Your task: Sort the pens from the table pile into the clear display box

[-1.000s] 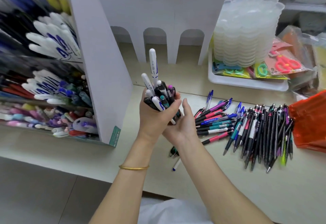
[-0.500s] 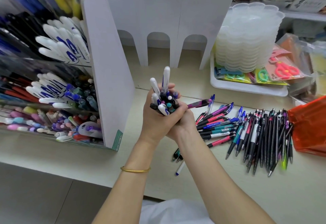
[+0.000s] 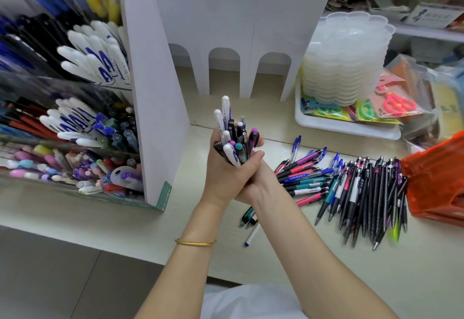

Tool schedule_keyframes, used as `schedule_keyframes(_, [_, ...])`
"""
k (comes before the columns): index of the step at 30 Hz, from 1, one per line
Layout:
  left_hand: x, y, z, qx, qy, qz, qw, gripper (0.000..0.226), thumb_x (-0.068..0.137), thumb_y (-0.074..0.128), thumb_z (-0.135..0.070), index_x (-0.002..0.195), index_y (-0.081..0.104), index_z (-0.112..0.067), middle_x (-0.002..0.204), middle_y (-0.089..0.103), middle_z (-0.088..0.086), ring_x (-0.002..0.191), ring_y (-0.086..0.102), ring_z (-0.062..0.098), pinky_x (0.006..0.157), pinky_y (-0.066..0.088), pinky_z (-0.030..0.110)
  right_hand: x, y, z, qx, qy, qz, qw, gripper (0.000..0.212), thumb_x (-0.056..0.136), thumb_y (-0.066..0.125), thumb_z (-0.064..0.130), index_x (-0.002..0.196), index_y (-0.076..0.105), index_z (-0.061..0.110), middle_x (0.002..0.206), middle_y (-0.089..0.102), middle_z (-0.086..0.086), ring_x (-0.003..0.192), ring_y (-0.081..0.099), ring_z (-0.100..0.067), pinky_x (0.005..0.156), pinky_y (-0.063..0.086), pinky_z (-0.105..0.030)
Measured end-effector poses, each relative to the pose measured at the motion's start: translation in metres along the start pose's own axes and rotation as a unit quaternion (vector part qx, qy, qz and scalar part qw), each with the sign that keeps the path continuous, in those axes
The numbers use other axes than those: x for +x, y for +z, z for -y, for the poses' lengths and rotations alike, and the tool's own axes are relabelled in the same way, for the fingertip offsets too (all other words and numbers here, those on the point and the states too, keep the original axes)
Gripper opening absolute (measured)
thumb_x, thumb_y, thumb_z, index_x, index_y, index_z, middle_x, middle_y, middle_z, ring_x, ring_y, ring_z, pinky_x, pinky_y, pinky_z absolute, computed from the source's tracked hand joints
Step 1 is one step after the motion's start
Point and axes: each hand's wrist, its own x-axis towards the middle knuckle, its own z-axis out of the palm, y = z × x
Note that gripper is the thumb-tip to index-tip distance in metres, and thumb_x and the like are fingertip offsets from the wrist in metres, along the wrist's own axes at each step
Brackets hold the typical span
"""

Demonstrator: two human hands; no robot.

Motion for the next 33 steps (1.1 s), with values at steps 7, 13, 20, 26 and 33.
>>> schedule_keyframes(7, [-0.017,-0.004,-0.013,-0.067,-0.075,-0.119,0.988,0.04,0.077,0.074,-0.008,0.114,0.059,-0.003,0.089,0.067,0.003,0.082,0.067,0.01,0.075,0.054,0.021,-0.014,-0.029,0.002,-0.27,0.12,-0.088,0.951,0.038,0.092,0.051,0.053,0.101,0.07,0.022,0.088,0.067,0.002,0.089,0.063,-0.022,0.07,0.057,-0.038])
schedule_keyframes(13, [-0.043,-0.036,-0.04,-0.238,-0.138,-0.015,0.961,0.012,0.076,0.063,-0.008,0.074,0.061,-0.019,0.062,0.052,0.006,0.057,0.052,0.019,0.058,0.046,0.03,-0.042,-0.018,0.007,-0.512,-0.057,-0.087,0.852,0.031,0.101,0.039,0.029,0.108,0.061,0.009,0.095,0.068,-0.005,0.082,0.067,-0.016,0.063,0.053,-0.029])
schedule_keyframes(20, [-0.08,-0.087,-0.055,-0.366,-0.167,0.097,0.91,0.03,0.079,0.059,-0.003,0.106,0.051,-0.012,0.07,0.06,0.001,0.061,0.058,0.012,0.059,0.053,0.029,-0.083,0.026,-0.025,-0.553,-0.175,0.005,0.815,0.015,0.096,0.048,0.01,0.098,0.062,0.006,0.071,0.063,-0.006,0.053,0.058,-0.011,0.05,0.052,-0.029])
schedule_keyframes(26, [-0.098,-0.16,-0.064,-0.352,-0.183,0.149,0.906,0.027,0.069,0.064,0.001,0.094,0.057,-0.009,0.072,0.059,0.003,0.059,0.058,0.014,0.058,0.052,0.03,-0.104,0.06,-0.093,-0.579,-0.277,0.026,0.766,0.009,0.091,0.058,0.012,0.09,0.067,0.013,0.061,0.059,0.009,0.053,0.051,-0.006,0.049,0.044,-0.021])
schedule_keyframes(33, [-0.112,-0.288,-0.064,-0.263,-0.173,0.121,0.941,0.035,0.069,0.055,0.002,0.104,0.058,-0.002,0.067,0.062,0.005,0.062,0.06,0.017,0.06,0.052,0.031,-0.081,0.101,-0.21,-0.612,-0.251,0.08,0.746,0.029,0.082,0.07,0.001,0.106,0.057,0.008,0.069,0.054,-0.004,0.048,0.053,-0.009,0.044,0.043,-0.019])
